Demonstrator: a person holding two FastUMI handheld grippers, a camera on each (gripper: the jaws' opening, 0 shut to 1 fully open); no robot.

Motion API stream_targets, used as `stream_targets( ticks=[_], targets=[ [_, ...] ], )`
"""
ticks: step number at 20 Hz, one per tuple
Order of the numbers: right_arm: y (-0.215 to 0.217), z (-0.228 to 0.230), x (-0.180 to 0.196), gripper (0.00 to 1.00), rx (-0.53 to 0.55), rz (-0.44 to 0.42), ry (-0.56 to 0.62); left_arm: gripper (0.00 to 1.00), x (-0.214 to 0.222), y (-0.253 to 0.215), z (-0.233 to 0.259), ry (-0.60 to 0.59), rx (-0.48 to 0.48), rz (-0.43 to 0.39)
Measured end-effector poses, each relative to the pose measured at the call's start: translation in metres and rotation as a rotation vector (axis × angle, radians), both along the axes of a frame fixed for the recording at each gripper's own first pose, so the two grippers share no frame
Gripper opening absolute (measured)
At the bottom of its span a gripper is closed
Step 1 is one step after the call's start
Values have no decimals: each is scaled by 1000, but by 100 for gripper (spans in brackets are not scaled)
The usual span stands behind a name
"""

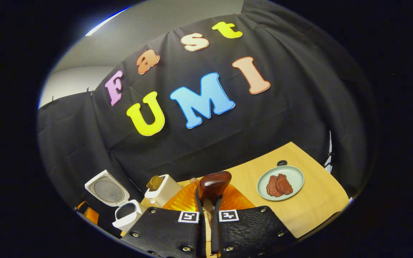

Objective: Close the left gripper, press the button to open the rice cooker; take a wooden spoon from the chopstick holder with the right hand, scoop a spoonful of rice and pour it into the rice cooker, then put the wooden spoon back into the chopstick holder.

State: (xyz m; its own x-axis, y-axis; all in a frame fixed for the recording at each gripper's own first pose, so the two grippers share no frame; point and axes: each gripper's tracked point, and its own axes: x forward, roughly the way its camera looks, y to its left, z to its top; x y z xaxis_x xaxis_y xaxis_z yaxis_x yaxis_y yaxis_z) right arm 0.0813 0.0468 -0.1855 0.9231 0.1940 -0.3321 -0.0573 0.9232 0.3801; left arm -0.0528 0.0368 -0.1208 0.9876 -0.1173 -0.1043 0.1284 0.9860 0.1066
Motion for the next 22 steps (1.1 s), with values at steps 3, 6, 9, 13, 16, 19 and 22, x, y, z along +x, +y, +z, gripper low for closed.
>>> stream_targets(
  ticks=[3,6,9,13,16,19,22],
  targets=[
    [2,-30,-5,6,-24,12,38,92,-4,2,4,-3,13,7],
    [-4,-68,-7,6,-100,6,95,92,-8,15,1,7,46,36],
    [-1,-94,-9,6,-100,5,150,92,-13,22,-1,11,53,53],
    [8,-124,-11,6,-141,26,194,92,-19,32,-9,39,52,78],
    [11,-140,-11,6,-160,21,206,92,-24,37,-8,40,51,88],
    [12,-152,-12,6,-162,25,205,92,-24,41,-9,50,53,100],
    [7,-168,-24,19,-198,38,235,92,-20,47,-3,33,51,135]
  ],
)
